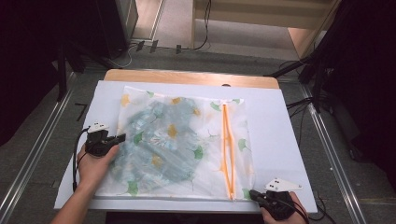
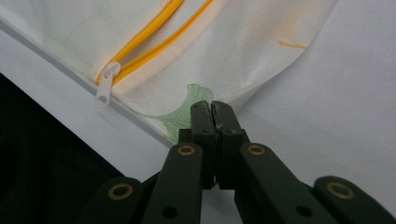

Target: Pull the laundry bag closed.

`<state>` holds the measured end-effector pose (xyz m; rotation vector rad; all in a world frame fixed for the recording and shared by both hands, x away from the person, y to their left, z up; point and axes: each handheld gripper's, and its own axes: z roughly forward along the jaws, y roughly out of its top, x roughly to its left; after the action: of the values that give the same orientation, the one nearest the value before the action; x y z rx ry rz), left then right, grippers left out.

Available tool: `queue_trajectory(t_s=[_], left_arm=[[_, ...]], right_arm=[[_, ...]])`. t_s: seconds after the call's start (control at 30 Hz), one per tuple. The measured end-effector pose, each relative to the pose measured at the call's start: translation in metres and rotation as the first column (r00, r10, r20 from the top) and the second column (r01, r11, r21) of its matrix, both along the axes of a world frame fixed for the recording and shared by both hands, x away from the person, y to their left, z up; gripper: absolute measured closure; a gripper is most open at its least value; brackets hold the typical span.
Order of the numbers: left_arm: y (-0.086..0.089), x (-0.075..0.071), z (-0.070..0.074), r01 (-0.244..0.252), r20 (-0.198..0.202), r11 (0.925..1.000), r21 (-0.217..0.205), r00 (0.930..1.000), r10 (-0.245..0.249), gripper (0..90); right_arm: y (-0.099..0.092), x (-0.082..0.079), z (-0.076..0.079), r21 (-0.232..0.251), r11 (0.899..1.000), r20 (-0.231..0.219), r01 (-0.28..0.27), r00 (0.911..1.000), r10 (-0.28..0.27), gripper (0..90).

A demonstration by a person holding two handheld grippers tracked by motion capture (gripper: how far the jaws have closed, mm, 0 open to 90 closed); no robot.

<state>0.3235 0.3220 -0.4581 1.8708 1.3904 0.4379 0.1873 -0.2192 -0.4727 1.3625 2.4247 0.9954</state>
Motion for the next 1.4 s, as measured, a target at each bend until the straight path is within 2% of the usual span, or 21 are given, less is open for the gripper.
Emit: queue_trajectory(t_s=[0.03,0.13,0.17,0.2,0.3,0.37,0.47,0.53,0.6,0.8,0.87,0.93,1.0,1.07,1.1,1.13,1.17,1.2,1.23,1.37,1.4], left_arm=[[0.001,-0.001,-0.001,0.005,0.003,0.9998,-0.020,1.0000,-0.005,88.5],[0.003,-0.004,-0.001,-0.025,0.036,0.9990,-0.036,0.9990,0.026,70.8],[0.005,-0.006,0.000,-0.033,0.041,0.9978,-0.057,0.9985,0.035,70.8],[0.006,-0.008,0.002,-0.048,0.055,0.9960,-0.075,0.9971,0.052,62.7],[0.007,-0.015,0.007,-0.053,0.082,0.9955,-0.078,0.9949,0.059,58.4],[0.001,-0.026,0.016,-0.039,0.120,0.9969,-0.068,0.9917,0.047,60.7],[-0.007,-0.034,0.020,-0.012,0.134,0.9982,-0.058,0.9908,0.020,78.7],[-0.027,-0.044,0.025,0.071,0.129,0.9956,-0.061,0.9896,-0.063,88.9],[-0.044,-0.048,0.026,0.124,0.116,0.9894,-0.075,0.9866,-0.115,90.0],[-0.071,-0.053,0.027,0.188,0.107,0.9794,-0.073,0.9778,-0.180,90.0],[-0.081,-0.055,0.027,0.225,0.108,0.9721,-0.067,0.9702,-0.217,90.0],[-0.100,-0.059,0.022,0.278,0.090,0.9576,-0.075,0.9583,-0.271,90.0],[-0.107,-0.060,0.020,0.293,0.083,0.9529,-0.078,0.9544,-0.287,90.0],[-0.123,-0.062,0.017,0.326,0.073,0.9424,-0.073,0.9441,-0.321,90.0],[-0.138,-0.064,0.014,0.353,0.069,0.9321,-0.082,0.9350,-0.348,90.0],[-0.144,-0.065,0.013,0.367,0.067,0.9268,-0.081,0.9298,-0.362,90.0],[-0.144,-0.065,0.013,0.367,0.067,0.9268,-0.081,0.9298,-0.362,90.0],[-0.156,-0.067,0.011,0.393,0.063,0.9165,-0.077,0.9193,-0.389,90.0],[-0.156,-0.067,0.011,0.393,0.063,0.9165,-0.077,0.9193,-0.389,90.0],[-0.183,-0.072,0.007,0.450,0.053,0.8913,-0.058,0.8929,-0.447,90.0],[-0.183,-0.072,0.007,0.450,0.053,0.8913,-0.058,0.8929,-0.447,90.0]], right_arm=[[0.000,0.000,-0.001,0.005,1.000,0.007,-0.003,1.0000,0.003,89.7],[-0.003,0.001,-0.001,0.022,1.000,0.023,0.003,0.9997,-0.004,86.2],[-0.005,0.002,-0.001,0.042,0.999,0.021,0.016,0.9996,-0.016,83.3],[-0.009,0.003,0.002,0.082,0.996,0.049,0.034,0.9980,-0.038,73.8],[-0.011,0.005,0.005,0.105,0.993,0.082,0.046,0.9951,-0.055,66.6],[-0.010,0.007,0.007,0.112,0.993,0.115,0.037,0.9921,-0.049,63.5],[-0.005,0.009,0.008,0.119,0.993,0.132,0.021,0.9906,-0.037,64.0],[0.002,0.010,0.009,0.135,0.991,0.127,0.002,0.9917,-0.019,67.7],[0.009,0.011,0.009,0.143,0.989,0.129,-0.035,0.9916,0.017,70.8],[0.021,0.009,0.009,0.132,0.988,0.129,-0.081,0.9896,0.064,73.9],[0.020,0.009,0.009,0.136,0.987,0.130,-0.082,0.9894,0.065,74.1],[0.020,0.009,0.009,0.138,0.988,0.130,-0.076,0.9899,0.058,74.0],[0.019,0.009,0.009,0.139,0.988,0.129,-0.071,0.9902,0.053,74.5],[0.018,0.008,0.009,0.147,0.986,0.134,-0.073,0.9895,0.053,75.6],[0.018,0.008,0.009,0.147,0.986,0.135,-0.075,0.9893,0.055,76.3],[0.019,0.007,0.009,0.147,0.986,0.137,-0.080,0.9888,0.059,77.3],[0.019,0.007,0.009,0.147,0.986,0.137,-0.080,0.9888,0.059,77.3],[0.019,0.006,0.009,0.147,0.985,0.133,-0.088,0.9888,0.069,80.1],[0.020,0.006,0.009,0.150,0.985,0.129,-0.091,0.9891,0.072,81.0],[0.022,0.007,0.007,0.156,0.980,0.107,-0.123,0.9884,0.107,86.7],[0.022,0.007,0.007,0.156,0.980,0.107,-0.123,0.9884,0.107,86.7]])
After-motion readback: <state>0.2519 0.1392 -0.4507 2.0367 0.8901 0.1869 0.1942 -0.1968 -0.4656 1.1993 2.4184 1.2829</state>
